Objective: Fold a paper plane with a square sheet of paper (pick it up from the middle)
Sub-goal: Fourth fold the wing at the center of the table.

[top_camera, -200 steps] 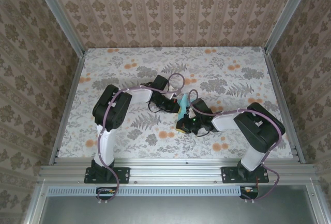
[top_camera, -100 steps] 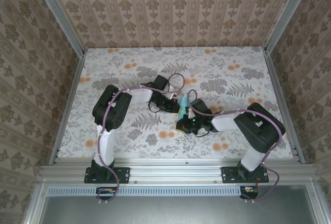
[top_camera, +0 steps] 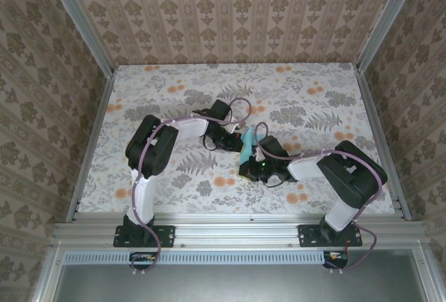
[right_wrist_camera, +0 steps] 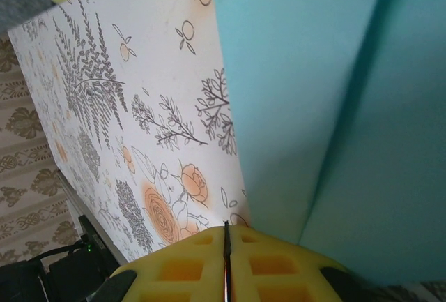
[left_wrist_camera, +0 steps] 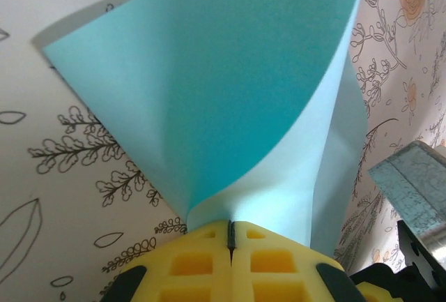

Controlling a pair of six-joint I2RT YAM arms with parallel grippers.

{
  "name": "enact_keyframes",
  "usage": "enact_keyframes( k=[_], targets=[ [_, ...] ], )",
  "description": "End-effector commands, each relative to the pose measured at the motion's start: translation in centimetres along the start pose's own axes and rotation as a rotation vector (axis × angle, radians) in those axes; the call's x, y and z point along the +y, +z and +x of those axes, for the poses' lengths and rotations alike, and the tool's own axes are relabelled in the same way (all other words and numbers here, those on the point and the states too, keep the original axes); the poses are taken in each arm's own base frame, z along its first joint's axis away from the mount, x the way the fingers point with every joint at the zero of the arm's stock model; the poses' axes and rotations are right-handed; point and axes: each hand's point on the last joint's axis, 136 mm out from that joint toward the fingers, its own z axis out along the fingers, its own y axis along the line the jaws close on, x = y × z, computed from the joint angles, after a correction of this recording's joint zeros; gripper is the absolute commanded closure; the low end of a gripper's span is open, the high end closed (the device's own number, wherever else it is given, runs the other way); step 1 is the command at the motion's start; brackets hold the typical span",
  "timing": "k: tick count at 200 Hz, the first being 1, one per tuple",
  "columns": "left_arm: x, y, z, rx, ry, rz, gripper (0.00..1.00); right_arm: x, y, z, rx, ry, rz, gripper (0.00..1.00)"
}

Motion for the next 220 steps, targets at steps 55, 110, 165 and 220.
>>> enact_keyframes(
  k=[55, 110, 165, 220],
  targets=[
    [4.4, 1.7, 1.7, 0.07, -0.04, -0.147, 1.0, 1.2, -1.9, 0.1, -0.023, 0.081, -0.088, 0.8],
    [4.3, 1.8, 1.9, 0.072, -0.034, -0.144, 1.0, 2.3, -6.0, -5.5, -0.178, 0.115, -0.159, 0.84],
    [4.0, 1.6, 2.1, 0.07, -0.027, -0.142, 1.0, 3.0, -4.8, -9.1, -0.178, 0.128, -0.208, 0.88],
    [3.9, 1.4, 2.2, 0.067, -0.027, -0.14, 1.0, 1.0, -2.6, -11.2, -0.159, 0.154, -0.155, 0.9]
  ],
)
